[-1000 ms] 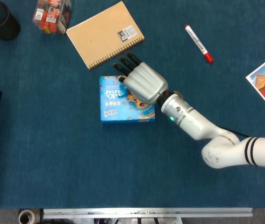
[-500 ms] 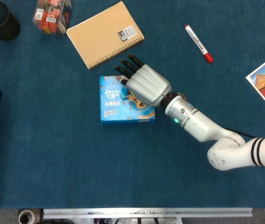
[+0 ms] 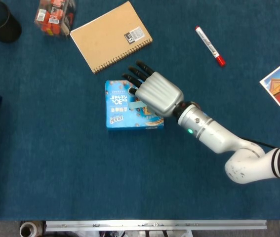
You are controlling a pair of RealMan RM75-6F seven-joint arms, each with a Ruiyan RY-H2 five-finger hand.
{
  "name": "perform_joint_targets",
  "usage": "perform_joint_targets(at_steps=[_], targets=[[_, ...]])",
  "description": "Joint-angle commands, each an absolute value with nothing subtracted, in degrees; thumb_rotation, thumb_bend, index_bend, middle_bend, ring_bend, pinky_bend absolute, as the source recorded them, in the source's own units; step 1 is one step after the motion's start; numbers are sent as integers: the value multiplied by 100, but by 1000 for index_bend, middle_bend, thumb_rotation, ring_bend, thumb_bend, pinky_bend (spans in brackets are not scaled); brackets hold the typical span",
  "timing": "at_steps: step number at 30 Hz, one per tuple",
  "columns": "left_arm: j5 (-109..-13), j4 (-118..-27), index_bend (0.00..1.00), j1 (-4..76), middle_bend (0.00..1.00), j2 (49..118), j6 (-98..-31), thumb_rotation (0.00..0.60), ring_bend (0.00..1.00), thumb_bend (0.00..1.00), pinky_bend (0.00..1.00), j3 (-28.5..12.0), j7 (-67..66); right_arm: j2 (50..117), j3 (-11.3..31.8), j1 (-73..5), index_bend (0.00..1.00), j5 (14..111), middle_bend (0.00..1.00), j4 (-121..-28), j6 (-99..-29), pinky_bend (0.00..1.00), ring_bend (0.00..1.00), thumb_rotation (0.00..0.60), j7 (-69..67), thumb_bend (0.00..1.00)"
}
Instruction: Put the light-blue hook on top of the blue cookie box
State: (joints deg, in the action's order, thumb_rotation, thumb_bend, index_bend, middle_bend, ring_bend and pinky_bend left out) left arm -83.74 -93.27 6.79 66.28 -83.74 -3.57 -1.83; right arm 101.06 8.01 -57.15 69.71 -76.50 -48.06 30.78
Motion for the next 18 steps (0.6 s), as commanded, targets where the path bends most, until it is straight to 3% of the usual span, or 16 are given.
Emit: perform_joint_targets(at_steps=[1,5,12,18], targets=[[-8378,-9333,218,678,339,6625,-8377,600,294,431,236,-354,-188,10051,801,-5693,388,7014,120,-7691,-4832,0,0,600,3037,197],[-8381,-9354,218,674,339,6616,-8390,600,294,430,236,-356,-201,9985,792,-5677,388,7036,120,-7761,-4822,0,0,600,3010,182],[-8375,-9364,218,674,339,6610,-8400,600,294,430,236,-366,-206,9889,831,-5631,388,7031,120,-7888,-4850,0,0,600,2892,42],[-8395,-9357,218,720,339,6538,-8322,600,294,430,236,-367,-136,9525,949,-5476,388,7007,120,-8175,-5047,0,0,600,2685,36]])
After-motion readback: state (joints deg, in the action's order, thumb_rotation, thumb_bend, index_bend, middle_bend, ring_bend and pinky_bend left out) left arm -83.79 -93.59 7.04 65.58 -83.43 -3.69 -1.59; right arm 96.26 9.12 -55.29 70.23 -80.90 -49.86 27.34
